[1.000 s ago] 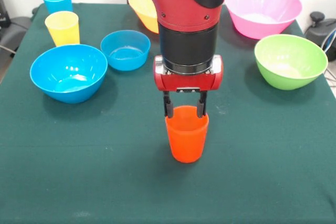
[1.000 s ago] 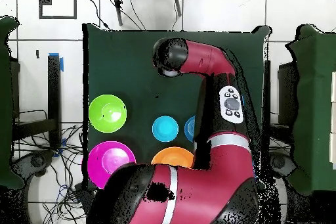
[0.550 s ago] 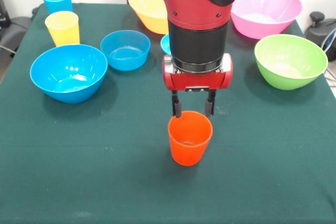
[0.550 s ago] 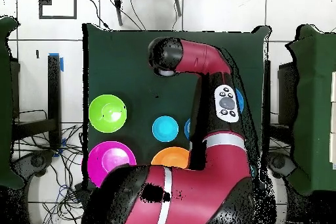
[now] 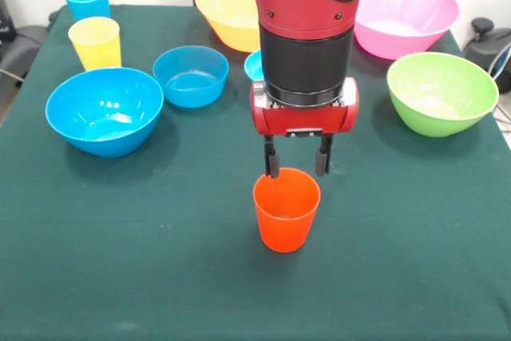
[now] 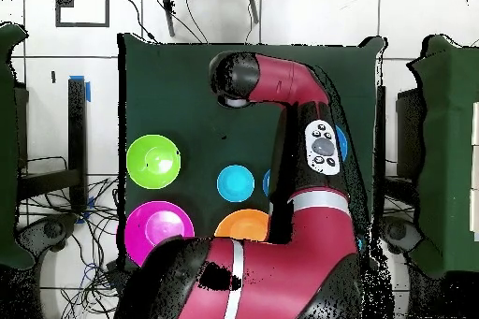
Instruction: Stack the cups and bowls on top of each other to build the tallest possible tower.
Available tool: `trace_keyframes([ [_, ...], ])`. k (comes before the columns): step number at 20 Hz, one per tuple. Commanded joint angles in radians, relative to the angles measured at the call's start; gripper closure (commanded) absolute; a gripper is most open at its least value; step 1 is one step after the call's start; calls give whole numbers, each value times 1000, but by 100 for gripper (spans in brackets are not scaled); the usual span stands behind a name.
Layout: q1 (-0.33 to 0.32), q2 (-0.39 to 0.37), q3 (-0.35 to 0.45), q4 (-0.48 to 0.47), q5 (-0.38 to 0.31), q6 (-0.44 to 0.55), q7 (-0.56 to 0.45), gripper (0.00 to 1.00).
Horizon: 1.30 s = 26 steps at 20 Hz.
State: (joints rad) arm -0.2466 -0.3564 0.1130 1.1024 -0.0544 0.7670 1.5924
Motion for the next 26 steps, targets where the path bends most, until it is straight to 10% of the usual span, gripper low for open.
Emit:
trace_keyframes([
  [1,-15,-4,92,40,-8,104,-44,0],
  [26,-225,-111,208,365,-92,-110,-176,0],
])
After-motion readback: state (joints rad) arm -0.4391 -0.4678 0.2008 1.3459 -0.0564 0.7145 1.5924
